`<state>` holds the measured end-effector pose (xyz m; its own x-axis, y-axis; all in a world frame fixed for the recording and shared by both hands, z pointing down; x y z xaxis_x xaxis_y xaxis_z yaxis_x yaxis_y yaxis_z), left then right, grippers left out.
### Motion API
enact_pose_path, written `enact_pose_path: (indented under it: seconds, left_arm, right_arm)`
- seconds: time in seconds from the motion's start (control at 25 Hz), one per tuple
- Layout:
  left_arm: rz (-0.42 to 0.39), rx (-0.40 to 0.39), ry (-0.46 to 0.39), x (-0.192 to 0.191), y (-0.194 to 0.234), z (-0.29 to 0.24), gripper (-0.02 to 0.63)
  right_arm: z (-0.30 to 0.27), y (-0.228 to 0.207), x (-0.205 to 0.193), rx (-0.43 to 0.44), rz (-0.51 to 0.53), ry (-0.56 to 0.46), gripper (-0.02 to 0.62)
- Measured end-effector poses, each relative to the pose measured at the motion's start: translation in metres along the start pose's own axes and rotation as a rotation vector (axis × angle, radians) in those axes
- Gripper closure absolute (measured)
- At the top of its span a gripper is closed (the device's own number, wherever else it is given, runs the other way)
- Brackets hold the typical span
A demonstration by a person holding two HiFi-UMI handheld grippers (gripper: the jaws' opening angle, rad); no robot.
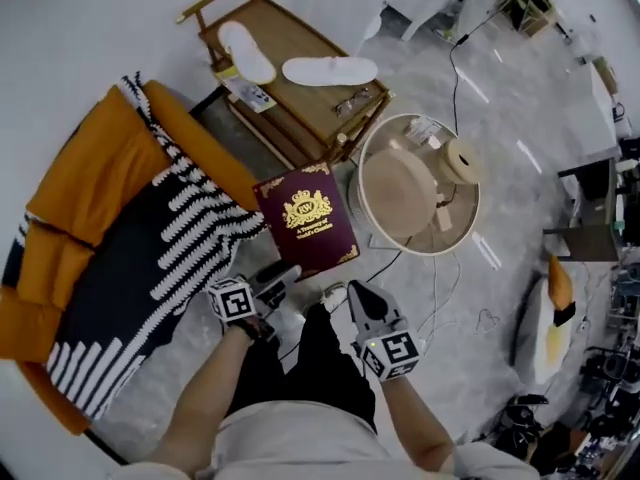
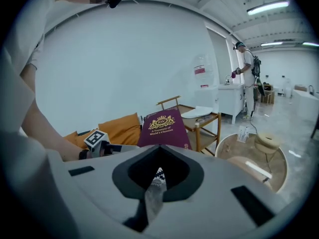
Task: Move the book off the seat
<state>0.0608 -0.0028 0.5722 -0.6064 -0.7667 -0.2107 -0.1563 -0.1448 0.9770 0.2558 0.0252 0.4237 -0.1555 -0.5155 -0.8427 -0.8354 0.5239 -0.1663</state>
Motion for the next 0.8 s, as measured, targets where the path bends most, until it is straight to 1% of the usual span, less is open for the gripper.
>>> enact_pose_path:
  seconds: [0.16, 0.28, 0.36, 0.52, 0.6, 0.72, 0.8]
  left_arm:
    - [-0.024, 0.013, 0.047, 0.001, -0.020, -0.074, 0.391]
    - [-0.036, 0.036, 0.087, -0.003, -0.023, -0.117, 0.391]
    - [-0.041, 0.053, 0.119, -0.013, -0.026, -0.148, 0.391]
    - [-0.058, 0.044, 0.171, -0.035, -0.036, -0.215, 0.391]
    - [-0.052, 0.053, 0.184, -0.046, -0.042, -0.240, 0.391]
    - [-0.027, 0.066, 0.202, -0.061, -0.049, -0.269, 0.391]
    - [-0.023, 0.067, 0.233, -0.068, -0.052, -0.289, 0.391]
  right_arm:
    - [0.022, -0.074, 0.019, -0.053, -0.029, -0.047, 0.574]
    - [0.034, -0.114, 0.023, -0.083, -0.055, -0.073, 0.574]
    - [0.044, -0.142, 0.023, -0.090, -0.069, -0.082, 0.574]
    - [0.063, -0.202, 0.016, -0.096, -0.074, -0.094, 0.574]
    - [0.073, -0.228, 0.012, -0.107, -0.068, -0.097, 0.574]
    - [0.091, -0.259, 0.011, -0.144, -0.070, -0.109, 0.574]
    - [0.105, -0.275, 0.010, -0.187, -0.090, -0.125, 0.573]
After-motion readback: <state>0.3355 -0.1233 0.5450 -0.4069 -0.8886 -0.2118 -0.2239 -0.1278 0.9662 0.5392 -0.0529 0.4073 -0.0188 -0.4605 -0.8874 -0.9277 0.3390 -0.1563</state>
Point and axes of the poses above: the fingertips, and each gripper's own axes: z backward along the fingers, y to its left, x out of its top, the point moved 7 cm from there along z, backward along the fingers, and after that the axes turned 2 degrees about -y, right-handed, at the moved point
